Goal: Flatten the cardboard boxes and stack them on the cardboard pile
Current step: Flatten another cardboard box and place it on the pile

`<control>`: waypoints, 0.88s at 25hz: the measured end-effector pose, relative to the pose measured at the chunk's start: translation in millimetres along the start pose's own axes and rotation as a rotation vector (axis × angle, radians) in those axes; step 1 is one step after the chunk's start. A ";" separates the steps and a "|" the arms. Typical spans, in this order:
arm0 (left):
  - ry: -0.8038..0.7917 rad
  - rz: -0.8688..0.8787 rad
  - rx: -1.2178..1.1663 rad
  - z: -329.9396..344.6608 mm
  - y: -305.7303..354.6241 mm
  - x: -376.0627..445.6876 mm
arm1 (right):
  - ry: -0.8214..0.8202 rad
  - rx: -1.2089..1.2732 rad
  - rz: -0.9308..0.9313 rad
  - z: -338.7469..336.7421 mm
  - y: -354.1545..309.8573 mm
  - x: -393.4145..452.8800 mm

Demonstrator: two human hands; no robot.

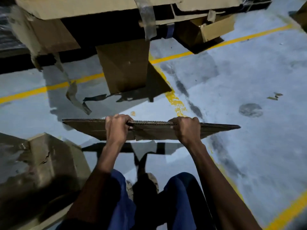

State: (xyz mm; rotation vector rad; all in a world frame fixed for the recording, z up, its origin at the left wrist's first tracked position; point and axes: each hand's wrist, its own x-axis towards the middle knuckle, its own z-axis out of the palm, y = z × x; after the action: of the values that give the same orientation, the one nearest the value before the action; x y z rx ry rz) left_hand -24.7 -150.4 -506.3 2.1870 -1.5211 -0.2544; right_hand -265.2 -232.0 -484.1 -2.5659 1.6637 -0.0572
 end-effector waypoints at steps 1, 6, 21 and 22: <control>-0.002 -0.001 -0.006 -16.7 11.2 9.0 | 0.013 0.025 -0.002 -17.4 0.9 4.2; 0.020 0.051 -0.037 -150.1 83.0 34.2 | 0.092 0.040 -0.020 -169.5 -10.2 7.4; 0.180 0.175 0.049 -490.2 225.4 104.9 | 0.626 -0.090 -0.104 -520.8 -45.6 18.7; 0.189 0.165 0.058 -493.3 230.1 111.6 | 0.647 -0.083 -0.113 -524.5 -43.8 27.6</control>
State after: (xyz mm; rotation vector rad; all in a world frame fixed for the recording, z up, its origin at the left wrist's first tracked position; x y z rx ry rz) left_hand 22.6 -187.7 46.0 2.0487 -1.6069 0.0489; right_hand -254.2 -265.3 41.8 -2.8904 1.6991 -0.9330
